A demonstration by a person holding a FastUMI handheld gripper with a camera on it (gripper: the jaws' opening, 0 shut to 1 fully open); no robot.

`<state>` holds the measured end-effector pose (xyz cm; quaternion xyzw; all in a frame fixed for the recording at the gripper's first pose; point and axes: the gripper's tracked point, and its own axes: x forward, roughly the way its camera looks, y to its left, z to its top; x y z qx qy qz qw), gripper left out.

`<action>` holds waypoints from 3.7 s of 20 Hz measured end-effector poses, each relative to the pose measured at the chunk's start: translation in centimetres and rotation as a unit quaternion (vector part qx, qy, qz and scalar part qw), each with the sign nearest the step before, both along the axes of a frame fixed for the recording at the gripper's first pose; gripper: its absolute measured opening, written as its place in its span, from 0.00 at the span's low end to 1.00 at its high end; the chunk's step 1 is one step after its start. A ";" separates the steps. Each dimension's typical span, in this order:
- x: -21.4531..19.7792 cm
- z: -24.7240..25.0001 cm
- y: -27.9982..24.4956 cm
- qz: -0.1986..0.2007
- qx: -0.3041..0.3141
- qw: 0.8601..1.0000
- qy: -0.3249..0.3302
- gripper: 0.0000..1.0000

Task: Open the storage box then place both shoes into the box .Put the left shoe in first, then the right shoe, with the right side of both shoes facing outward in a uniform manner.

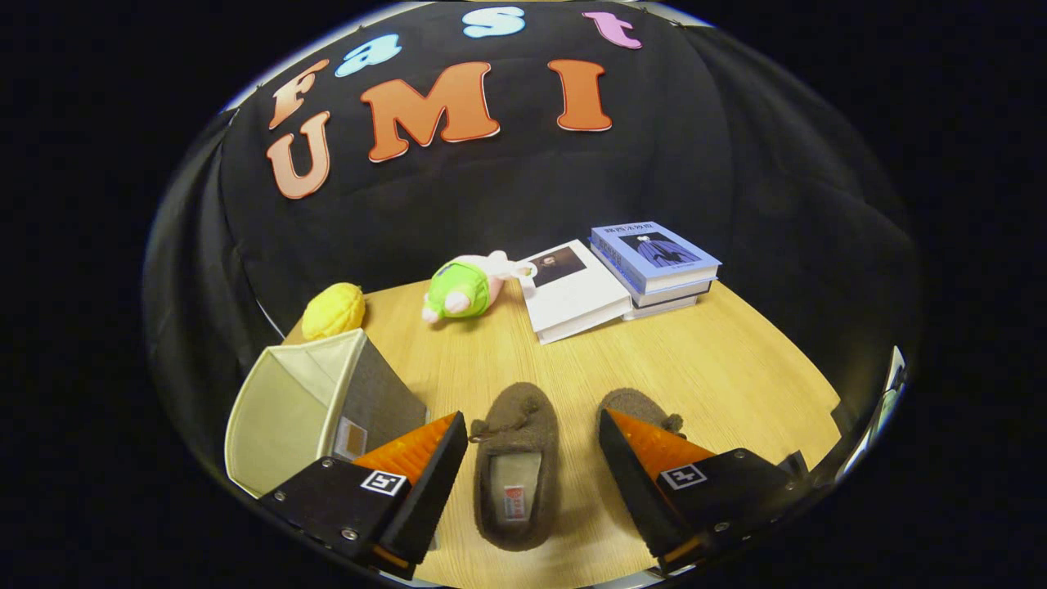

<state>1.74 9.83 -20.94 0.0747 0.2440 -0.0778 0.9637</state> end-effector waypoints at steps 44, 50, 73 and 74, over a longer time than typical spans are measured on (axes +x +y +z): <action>2.2 9.1 7.5 -0.019 0.106 0.994 -0.006 0.01; 2.1 8.8 14.7 0.026 0.124 0.992 0.006 0.01; 1.0 0.1 27.6 0.092 0.126 0.983 0.098 0.26; 0.1 -0.4 26.8 0.094 0.110 0.982 0.121 0.51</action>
